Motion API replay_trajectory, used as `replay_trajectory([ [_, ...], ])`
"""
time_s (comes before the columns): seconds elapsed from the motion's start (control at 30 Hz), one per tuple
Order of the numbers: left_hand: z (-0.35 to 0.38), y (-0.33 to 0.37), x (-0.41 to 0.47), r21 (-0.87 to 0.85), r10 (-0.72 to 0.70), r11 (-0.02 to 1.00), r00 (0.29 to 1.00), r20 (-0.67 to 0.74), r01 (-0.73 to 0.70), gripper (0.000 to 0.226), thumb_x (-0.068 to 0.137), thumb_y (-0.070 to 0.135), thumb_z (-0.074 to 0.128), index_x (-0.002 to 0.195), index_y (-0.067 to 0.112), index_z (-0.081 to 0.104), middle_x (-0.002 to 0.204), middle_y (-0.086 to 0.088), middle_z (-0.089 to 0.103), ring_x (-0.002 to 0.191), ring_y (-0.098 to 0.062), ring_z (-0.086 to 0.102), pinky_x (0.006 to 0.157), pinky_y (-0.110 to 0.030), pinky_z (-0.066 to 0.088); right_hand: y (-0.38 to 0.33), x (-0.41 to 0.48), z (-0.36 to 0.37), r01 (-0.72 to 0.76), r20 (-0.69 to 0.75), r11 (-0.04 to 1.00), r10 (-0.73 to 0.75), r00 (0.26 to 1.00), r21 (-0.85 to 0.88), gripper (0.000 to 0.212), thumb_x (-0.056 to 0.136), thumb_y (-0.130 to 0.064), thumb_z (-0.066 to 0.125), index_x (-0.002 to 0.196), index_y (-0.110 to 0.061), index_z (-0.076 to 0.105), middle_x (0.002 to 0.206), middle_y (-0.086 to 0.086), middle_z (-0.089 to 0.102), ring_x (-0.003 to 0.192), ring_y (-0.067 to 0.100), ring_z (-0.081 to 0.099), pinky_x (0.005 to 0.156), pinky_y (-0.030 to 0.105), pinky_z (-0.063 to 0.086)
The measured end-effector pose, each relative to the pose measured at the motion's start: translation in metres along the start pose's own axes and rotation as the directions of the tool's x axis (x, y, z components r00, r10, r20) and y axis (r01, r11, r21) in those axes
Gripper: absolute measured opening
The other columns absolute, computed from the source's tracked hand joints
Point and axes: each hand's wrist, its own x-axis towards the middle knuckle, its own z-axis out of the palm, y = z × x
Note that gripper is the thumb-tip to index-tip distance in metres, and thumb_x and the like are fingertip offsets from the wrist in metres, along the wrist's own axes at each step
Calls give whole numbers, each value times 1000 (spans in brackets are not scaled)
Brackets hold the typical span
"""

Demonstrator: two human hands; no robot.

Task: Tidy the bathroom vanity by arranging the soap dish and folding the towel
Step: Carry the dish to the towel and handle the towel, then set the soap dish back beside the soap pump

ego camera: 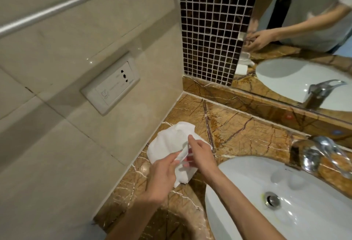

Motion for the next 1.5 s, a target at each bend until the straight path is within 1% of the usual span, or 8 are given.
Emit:
replay_trajectory([
  [0.17, 13, 21, 1, 386, 285, 867, 949, 138, -316, 46, 89, 11, 58, 131, 27, 54, 109, 2, 72, 100, -21, 65, 89, -35, 50, 7, -6, -3, 7, -192, 1000, -3, 981, 19, 13, 86, -17, 57, 85, -18, 69, 74, 9, 73, 67, 25, 70, 65, 43, 60],
  [0.37, 45, 41, 9, 360, 412, 767, 838, 358, -531, 45, 98, 24, 41, 143, 21, 38, 153, 4, 36, 142, -10, 28, 118, -27, 0, 23, -29, -52, 86, -442, 983, -6, 897, 161, 28, 85, -3, 44, 80, -10, 71, 78, 17, 72, 76, 38, 67, 69, 52, 58],
  [0.43, 59, 47, 7, 267, 434, 799, 824, 364, -539, 43, 98, 28, 42, 140, 19, 45, 154, 0, 34, 143, -13, 25, 120, -32, 3, 29, -39, -71, 124, -500, 967, 5, 866, 223, 30, 86, 1, 42, 89, -7, 71, 83, 17, 70, 76, 35, 66, 58, 45, 59],
  [0.67, 118, 92, -17, -212, 150, 973, 945, 292, -89, 37, 94, 23, 53, 131, 16, 53, 124, -1, 58, 101, -13, 59, 88, -36, 53, 47, -94, -143, 156, -639, 951, 55, 768, 268, 33, 87, 1, 42, 113, -5, 62, 107, 18, 64, 95, 36, 64, 48, 30, 52],
  [0.83, 170, 145, -45, -356, 52, 924, 880, 473, 137, 17, 92, 12, 53, 90, 6, 69, 86, -13, 69, 65, -12, 65, 48, -29, 56, 64, -147, -212, 177, -679, 958, 24, 733, 226, 32, 87, 1, 41, 102, -14, 65, 99, 13, 67, 84, 27, 66, 50, 37, 57],
  [1.1, 265, 215, -119, -236, -41, 925, 698, 715, 297, 15, 87, 7, 60, 79, 9, 72, 64, -4, 70, 51, -14, 66, 49, -26, 55, 103, -228, -338, 115, -657, 982, 9, 754, 147, 29, 89, -4, 44, 106, -15, 65, 97, 9, 70, 82, 26, 67, 58, 34, 54],
  [1.23, 308, 242, -159, -288, -60, 892, 723, 688, 349, 18, 84, 0, 58, 83, 10, 73, 75, -11, 74, 59, -21, 69, 52, -27, 55, 113, -261, -386, 118, -630, 976, 25, 777, 185, 20, 89, -10, 51, 105, -21, 57, 95, 3, 67, 76, 18, 66, 44, 25, 51],
  [1.5, 350, 276, -190, -388, -64, 859, 821, 567, 335, 17, 88, -3, 51, 90, 0, 67, 91, -23, 70, 80, -36, 69, 60, -35, 60, 122, -280, -437, 60, -658, 977, 91, 747, 204, 16, 89, -6, 49, 99, -18, 55, 92, 6, 68, 64, 19, 68, 56, 30, 60],
])
